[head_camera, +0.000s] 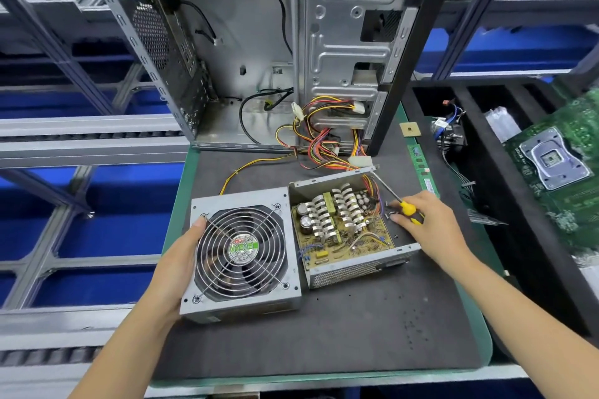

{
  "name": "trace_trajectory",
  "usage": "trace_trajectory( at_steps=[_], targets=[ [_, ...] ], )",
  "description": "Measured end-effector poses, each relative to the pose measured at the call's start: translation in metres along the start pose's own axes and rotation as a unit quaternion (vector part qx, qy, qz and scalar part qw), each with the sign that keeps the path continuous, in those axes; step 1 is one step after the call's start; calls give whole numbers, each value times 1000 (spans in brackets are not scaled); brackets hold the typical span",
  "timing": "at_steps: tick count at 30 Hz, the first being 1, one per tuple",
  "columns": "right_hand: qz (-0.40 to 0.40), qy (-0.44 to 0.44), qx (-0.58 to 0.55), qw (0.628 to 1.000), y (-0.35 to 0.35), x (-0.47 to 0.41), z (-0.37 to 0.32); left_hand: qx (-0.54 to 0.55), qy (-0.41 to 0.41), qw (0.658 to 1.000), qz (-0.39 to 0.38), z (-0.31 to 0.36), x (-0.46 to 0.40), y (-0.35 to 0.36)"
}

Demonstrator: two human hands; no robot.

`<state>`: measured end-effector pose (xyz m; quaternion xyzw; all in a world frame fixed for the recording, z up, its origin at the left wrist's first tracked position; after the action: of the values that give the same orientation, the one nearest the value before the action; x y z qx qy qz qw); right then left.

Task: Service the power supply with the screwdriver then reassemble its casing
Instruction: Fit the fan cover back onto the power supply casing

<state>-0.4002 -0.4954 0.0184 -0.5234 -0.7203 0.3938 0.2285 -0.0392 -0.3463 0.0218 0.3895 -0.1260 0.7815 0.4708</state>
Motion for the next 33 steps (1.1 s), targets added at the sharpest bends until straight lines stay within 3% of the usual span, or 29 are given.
trace_trajectory(
  at_steps=[6,10,18,25,33],
  targets=[
    [2,-86,72,994,6,-5,-4,-16,13,1000,4,0,5,0],
    [21,-124,41,991,3,-1,-4,-35,41,998,10,-1,15,4],
    [24,-118,27,992,5,9,-1,-39,44,998,8,1,22,8],
    [57,-123,-60,989,-4,17,-7,-54,55,997,-6,2,21,7],
    [72,-157,-81,982,-32,14,-83,-68,66,995,-18,4,23,9]
  ],
)
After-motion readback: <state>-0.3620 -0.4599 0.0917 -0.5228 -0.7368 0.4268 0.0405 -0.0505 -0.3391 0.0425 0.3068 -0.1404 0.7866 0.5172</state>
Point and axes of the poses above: each hand's wrist, its own x-axis away from the middle knuckle, its own y-axis out of the palm, z = x × y, the point moved 1 cm from there along -x, towards the middle knuckle, and after that the axes turned 8 degrees about -y, right-handed, at the moved point
